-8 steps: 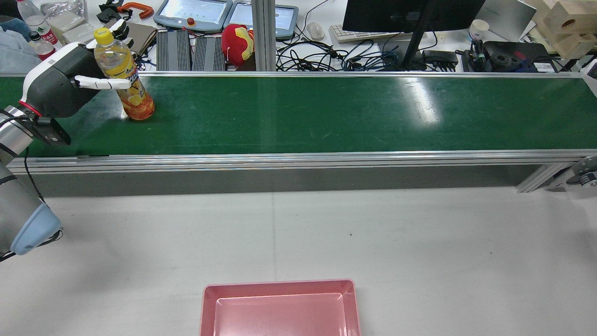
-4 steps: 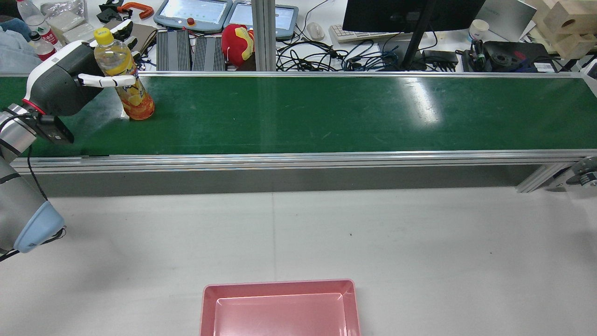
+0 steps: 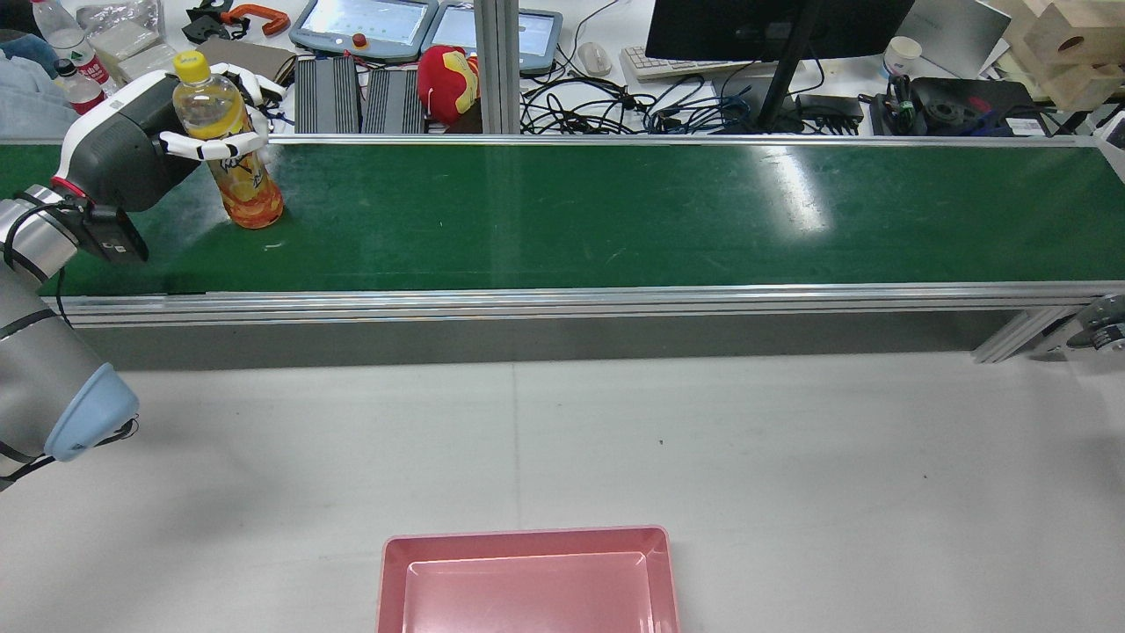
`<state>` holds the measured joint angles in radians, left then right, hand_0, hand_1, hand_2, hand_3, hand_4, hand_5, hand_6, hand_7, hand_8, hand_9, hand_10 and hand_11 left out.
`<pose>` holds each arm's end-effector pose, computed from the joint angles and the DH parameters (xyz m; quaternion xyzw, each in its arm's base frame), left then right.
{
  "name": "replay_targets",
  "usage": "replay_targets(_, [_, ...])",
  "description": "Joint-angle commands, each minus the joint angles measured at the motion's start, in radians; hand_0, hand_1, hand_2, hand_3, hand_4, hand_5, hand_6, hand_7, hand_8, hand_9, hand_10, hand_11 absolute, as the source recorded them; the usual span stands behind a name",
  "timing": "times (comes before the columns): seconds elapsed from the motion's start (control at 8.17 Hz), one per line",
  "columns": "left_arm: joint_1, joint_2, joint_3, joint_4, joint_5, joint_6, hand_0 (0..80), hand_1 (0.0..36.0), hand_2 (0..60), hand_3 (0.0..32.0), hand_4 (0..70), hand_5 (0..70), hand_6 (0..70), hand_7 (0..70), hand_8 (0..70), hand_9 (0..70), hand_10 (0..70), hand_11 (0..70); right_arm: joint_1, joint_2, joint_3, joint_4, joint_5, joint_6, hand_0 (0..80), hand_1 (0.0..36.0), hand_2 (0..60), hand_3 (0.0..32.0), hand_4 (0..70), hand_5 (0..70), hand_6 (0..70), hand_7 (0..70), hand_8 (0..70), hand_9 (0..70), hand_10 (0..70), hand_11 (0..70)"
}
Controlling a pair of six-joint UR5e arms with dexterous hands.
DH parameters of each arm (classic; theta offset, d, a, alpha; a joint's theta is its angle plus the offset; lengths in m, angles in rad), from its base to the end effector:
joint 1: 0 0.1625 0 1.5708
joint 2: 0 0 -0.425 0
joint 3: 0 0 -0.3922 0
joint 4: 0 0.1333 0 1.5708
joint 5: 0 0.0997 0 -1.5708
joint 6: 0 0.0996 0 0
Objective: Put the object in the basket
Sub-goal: 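Close the left hand fingers around the yellow-capped juice bottle, then lift the bottle off the belt and carry it toward the pink tray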
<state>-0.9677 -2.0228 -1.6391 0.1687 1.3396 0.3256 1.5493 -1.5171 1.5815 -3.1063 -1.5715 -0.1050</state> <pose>0.2408 -0.6249 0.4100 -0.0472 0.8157 -0.5508 0.1701 0.1220 -0.5260 0.6509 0.0307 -0.7408 0.6696 0.0427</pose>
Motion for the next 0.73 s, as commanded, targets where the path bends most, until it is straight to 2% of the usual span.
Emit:
replay_targets(0.0, [0.000,-0.007,-0.007,0.009,0.000,0.001,61.4,26.8,60.0,0.0,56.0,70.0,70.0,70.0,70.0,70.0,70.0,70.0,0.000,0.000,0.000,0.000,-0.001,-0.001,0.0,0.0,0.0,0.0,0.0,0.0,0.0,0.0,0.0,0.0,0.0,0.0])
replay_targets(0.12, [0.001,-0.014,-0.011,0.009,0.003,-0.006,60.4,30.8,60.0,0.0,58.9,70.0,70.0,70.0,70.0,70.0,70.0,70.0,0.000,0.000,0.000,0.000,-0.001,0.001,0.0,0.0,0.0,0.0,0.0,0.0,0.0,0.0,0.0,0.0,0.0,0.0])
replay_targets(0.24, [0.003,-0.023,-0.040,0.009,0.012,-0.008,60.4,31.9,60.0,0.0,60.5,70.0,70.0,70.0,70.0,70.0,70.0,70.0,0.000,0.000,0.002,0.000,-0.001,-0.001,0.0,0.0,0.0,0.0,0.0,0.0,0.0,0.0,0.0,0.0,0.0,0.0])
replay_targets(0.61, [0.140,-0.022,-0.198,0.070,0.018,-0.007,61.3,31.9,60.0,0.0,62.2,70.0,70.0,70.0,70.0,70.0,70.0,70.0,0.000,0.000,0.002,0.000,0.001,0.001,0.0,0.0,0.0,0.0,0.0,0.0,0.0,0.0,0.0,0.0,0.0,0.0])
